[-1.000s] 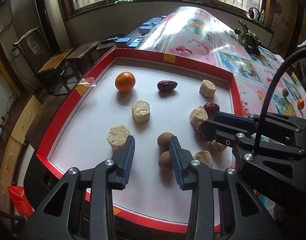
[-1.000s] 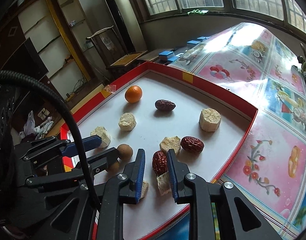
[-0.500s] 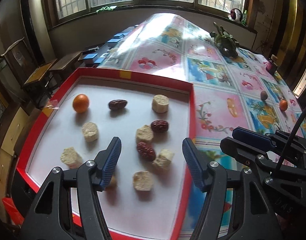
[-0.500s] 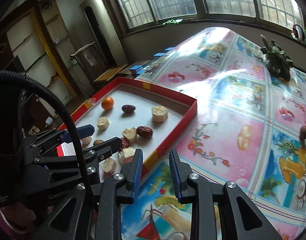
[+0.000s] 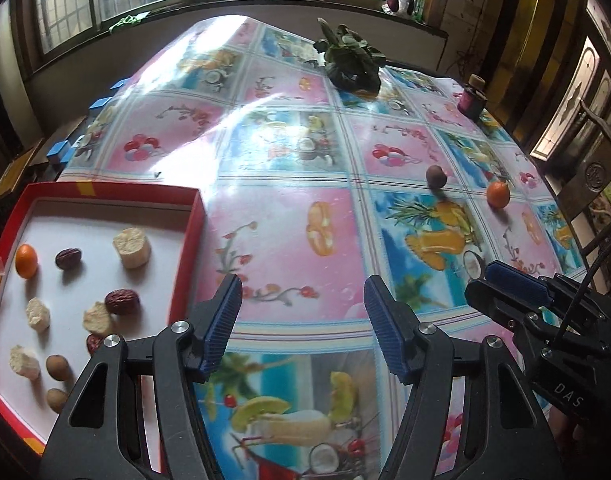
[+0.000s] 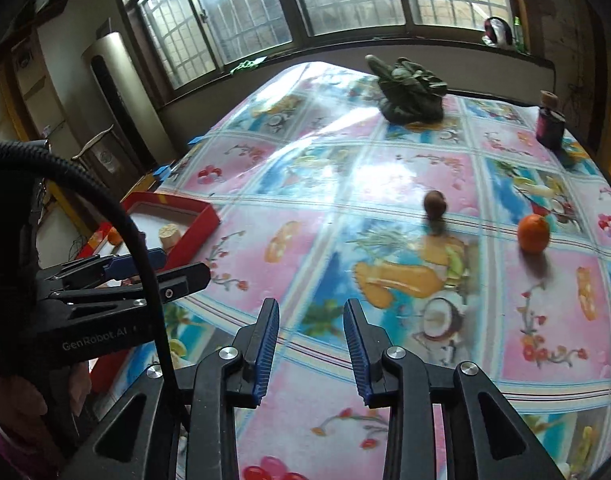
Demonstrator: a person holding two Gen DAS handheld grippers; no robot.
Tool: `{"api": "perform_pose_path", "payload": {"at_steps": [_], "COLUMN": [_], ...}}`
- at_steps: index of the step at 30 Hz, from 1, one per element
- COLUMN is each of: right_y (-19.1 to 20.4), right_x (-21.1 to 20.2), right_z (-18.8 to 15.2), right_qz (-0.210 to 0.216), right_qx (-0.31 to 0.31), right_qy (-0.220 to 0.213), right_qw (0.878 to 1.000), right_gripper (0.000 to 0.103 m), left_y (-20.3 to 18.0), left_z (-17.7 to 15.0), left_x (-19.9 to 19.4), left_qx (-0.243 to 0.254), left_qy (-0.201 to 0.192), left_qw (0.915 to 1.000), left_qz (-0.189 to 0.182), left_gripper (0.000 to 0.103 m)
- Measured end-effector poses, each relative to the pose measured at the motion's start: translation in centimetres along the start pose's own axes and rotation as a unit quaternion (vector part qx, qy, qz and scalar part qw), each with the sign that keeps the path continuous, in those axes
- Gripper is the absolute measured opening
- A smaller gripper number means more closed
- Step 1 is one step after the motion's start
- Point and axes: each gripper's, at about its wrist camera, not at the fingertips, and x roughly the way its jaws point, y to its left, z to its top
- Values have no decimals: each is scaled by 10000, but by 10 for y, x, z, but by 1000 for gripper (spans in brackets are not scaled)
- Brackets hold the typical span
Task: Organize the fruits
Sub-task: 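Grasp a brown round fruit with the left tool while the right tool grasps an orange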
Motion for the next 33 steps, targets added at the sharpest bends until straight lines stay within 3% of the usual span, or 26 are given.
{"api": "perform_pose_path", "payload": {"at_steps": [14, 20, 23, 25, 27, 33], "right_y": [-116, -151, -157, -158, -159, -167], "right_x": [-5, 10, 16, 21, 28, 25], "right_z": [17, 35, 44, 49, 52, 48], "right_qz": [-1064, -1185, -1138, -1131, -1173, -1047], "right_qx": [469, 652, 630, 532, 463, 581], "right_qy": [-25, 1, -51, -64, 32, 21], "right_qw": [9932, 9908, 9915, 9921, 9920, 9928], "right_gripper": [39, 40, 51, 51, 34, 34], "left_y": [-62, -82, -88, -92, -96, -108], "left_z": [47, 64, 72, 77, 81, 94], "left_x": [51, 68, 76, 82, 89, 108], "left_qx": [283, 378, 390, 398, 412, 511], "left_qy": [346, 423, 423, 433, 476, 498], "left_qw": [9983, 9971, 9969, 9967, 9965, 9962], "left_qz": [-379, -501, -538, -557, -549, -499], "left_gripper": [64, 64, 64, 64, 64, 64]}}
